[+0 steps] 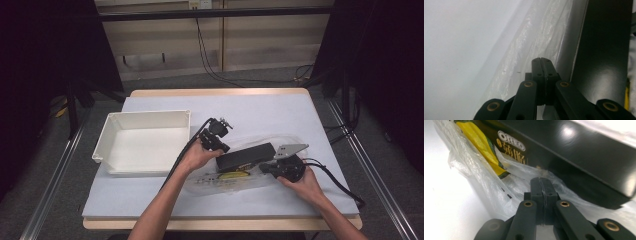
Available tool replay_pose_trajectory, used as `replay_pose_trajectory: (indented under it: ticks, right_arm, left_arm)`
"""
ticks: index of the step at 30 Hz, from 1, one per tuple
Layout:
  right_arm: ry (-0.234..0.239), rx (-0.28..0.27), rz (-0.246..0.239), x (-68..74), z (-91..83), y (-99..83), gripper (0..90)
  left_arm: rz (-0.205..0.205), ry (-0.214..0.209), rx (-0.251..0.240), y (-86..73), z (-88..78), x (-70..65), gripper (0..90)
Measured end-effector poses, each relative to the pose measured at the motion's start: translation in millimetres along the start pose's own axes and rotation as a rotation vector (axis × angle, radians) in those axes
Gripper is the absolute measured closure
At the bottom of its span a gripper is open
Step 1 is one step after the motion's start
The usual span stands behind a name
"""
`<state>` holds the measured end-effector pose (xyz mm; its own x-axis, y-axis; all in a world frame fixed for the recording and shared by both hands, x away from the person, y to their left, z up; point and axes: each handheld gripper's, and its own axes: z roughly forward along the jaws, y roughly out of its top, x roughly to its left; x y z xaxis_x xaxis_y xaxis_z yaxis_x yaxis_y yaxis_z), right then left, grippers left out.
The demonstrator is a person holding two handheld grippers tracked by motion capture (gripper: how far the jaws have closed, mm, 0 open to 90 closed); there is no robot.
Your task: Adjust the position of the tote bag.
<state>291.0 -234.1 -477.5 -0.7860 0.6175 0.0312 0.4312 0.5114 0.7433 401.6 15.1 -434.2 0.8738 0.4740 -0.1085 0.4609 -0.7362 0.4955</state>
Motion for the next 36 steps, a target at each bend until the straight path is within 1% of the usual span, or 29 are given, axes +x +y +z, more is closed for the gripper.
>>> replay_pose_trajectory:
  ticks: [1, 2, 3, 4, 5, 6, 8, 9, 10, 11, 13, 14, 15, 17, 18, 19, 21, 22, 24, 26, 28, 31, 34, 36]
  right_arm:
    - [0.007, 0.002, -0.004, 0.4, 1.1, -0.4, 90.0]
    - [0.009, 0.005, -0.005, 0.9, 2.5, -0.9, 90.0]
    - [0.005, 0.01, -0.005, 1.1, 3.6, -1.6, 90.0]
    - [0.006, 0.015, -0.002, 1.5, 4.3, -2.1, 90.0]
    - [0.006, 0.016, -0.003, 1.8, 5.1, -2.6, 90.0]
    - [0.009, 0.021, -0.007, 2.6, 5.9, -3.5, 90.0]
    - [0.008, 0.022, -0.004, 4.5, 5.4, -4.1, 90.0]
    - [0.013, 0.024, -0.002, 4.9, 5.0, -4.4, 90.0]
    - [0.014, 0.022, 0.002, 5.0, 4.8, -5.0, 90.0]
    - [0.015, 0.021, 0.003, 5.8, 4.5, -5.4, 90.0]
    - [0.011, 0.021, 0.003, 8.1, 3.8, -6.2, 90.0]
    - [0.017, 0.021, -0.003, 9.2, 3.1, -6.8, 90.0]
    - [0.011, 0.022, -0.003, 10.7, 2.4, -7.4, 90.0]
    - [0.017, 0.023, -0.008, 14.4, 0.2, -9.2, 90.0]
    - [0.015, 0.024, -0.008, 16.5, -0.8, -10.3, 90.0]
    - [0.017, 0.024, -0.007, 17.8, -1.6, -10.9, 90.0]
    - [0.024, 0.02, -0.009, 20.6, -4.2, -13.8, 90.0]
    - [0.027, 0.025, -0.003, 22.5, -5.9, -14.8, 90.0]
    - [0.034, 0.024, -0.01, 25.5, -8.9, -17.6, 90.0]
    - [0.032, 0.029, -0.011, 28.8, -11.3, -19.2, 90.0]
    - [0.029, 0.033, -0.008, 31.5, -13.1, -20.3, 90.0]
    - [0.03, 0.033, -0.008, 33.1, -14.7, -21.4, 90.0]
    - [0.034, 0.033, -0.003, 36.1, -17.1, -23.3, 90.0]
    - [0.036, 0.033, -0.002, 39.0, -19.5, -25.5, 90.0]
  left_arm:
    - [-0.006, -0.009, 0.007, 1.9, 3.4, 1.2, 90.0]
    - [-0.018, -0.007, 0.026, 3.8, 6.9, 1.5, 90.0]
    - [-0.022, -0.004, 0.043, 5.4, 9.8, 2.0, 90.0]
    - [-0.022, -0.005, 0.048, 6.6, 13.0, 2.5, 90.0]
    - [-0.039, 0.01, 0.073, 9.1, 16.5, 4.0, 90.0]
    - [-0.055, 0.01, 0.076, 10.0, 19.1, 5.3, 90.0]
    - [-0.06, 0.009, 0.104, 13.8, 25.0, 7.6, 90.0]
    - [-0.066, 0.014, 0.108, 16.3, 28.4, 8.5, 90.0]
    - [-0.08, 0.005, 0.108, 17.6, 31.7, 9.4, 90.0]
    - [-0.079, 0.013, 0.124, 19.2, 35.2, 10.4, 90.0]
    - [-0.086, 0.014, 0.111, 21.1, 36.3, 14.2, 90.0]
    - [-0.083, 0.015, 0.122, 22.0, 35.7, 16.4, 90.0]
    - [-0.097, 0.03, 0.103, 21.9, 36.8, 17.3, 90.0]
    - [-0.099, 0.035, 0.102, 21.6, 36.2, 19.7, 90.0]
    - [-0.11, 0.039, 0.088, 21.0, 36.8, 19.4, 90.0]
    - [-0.11, 0.038, 0.079, 20.4, 37.1, 19.8, 90.0]
    - [-0.115, 0.044, 0.078, 19.9, 36.9, 19.4, 90.0]
    - [-0.113, 0.044, 0.078, 19.9, 36.6, 19.2, 90.0]
    - [-0.105, 0.05, 0.072, 19.1, 36.7, 18.4, 90.0]
    - [-0.101, 0.045, 0.078, 18.6, 35.9, 19.0, 90.0]
    - [-0.111, 0.043, 0.071, 18.2, 36.1, 19.0, 90.0]
    - [-0.101, 0.048, 0.057, 17.1, 36.8, 19.1, 90.0]
    - [-0.121, 0.036, 0.051, 15.7, 36.1, 20.3, 90.0]
    - [-0.124, 0.026, 0.052, 15.2, 35.7, 22.4, 90.0]
